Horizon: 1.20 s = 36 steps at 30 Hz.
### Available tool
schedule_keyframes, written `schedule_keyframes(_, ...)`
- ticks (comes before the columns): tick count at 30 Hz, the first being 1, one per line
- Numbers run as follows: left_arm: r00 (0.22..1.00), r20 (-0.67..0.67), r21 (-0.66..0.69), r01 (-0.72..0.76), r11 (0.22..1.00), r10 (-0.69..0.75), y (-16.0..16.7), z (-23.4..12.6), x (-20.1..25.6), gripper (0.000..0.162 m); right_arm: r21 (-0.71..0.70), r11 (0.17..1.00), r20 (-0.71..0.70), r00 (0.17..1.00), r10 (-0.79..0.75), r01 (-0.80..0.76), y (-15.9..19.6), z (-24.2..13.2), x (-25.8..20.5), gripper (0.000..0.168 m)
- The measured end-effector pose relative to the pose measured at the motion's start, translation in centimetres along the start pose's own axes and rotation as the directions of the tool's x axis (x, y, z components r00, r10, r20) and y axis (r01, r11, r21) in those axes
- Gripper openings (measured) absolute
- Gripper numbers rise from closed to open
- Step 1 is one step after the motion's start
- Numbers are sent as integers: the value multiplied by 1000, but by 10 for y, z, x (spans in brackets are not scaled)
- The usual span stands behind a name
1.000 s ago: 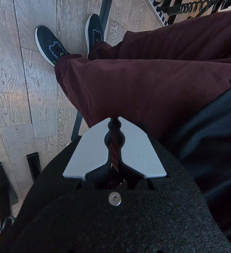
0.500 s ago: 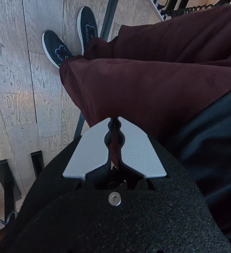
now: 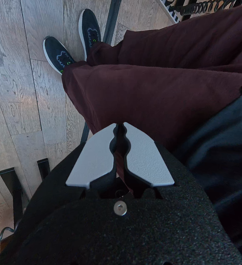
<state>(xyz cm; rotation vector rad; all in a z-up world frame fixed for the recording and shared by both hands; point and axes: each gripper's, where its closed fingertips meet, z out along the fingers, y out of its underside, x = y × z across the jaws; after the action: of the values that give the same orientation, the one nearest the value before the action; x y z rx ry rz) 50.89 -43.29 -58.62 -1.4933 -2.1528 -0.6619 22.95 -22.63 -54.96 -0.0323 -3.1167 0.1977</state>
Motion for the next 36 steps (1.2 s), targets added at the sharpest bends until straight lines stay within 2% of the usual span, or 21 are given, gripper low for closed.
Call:
schedule_keyframes(18,999,-12,25,38,999,-38,6,5,4,5,2,999,4,999,-41,41,-5,2,2,7)
schedule_keyframes(36,1000,-12,12,20,1000,-20,11,4,-1,5,5,1000,-1,1000,0,0,-2,1,-9,7)
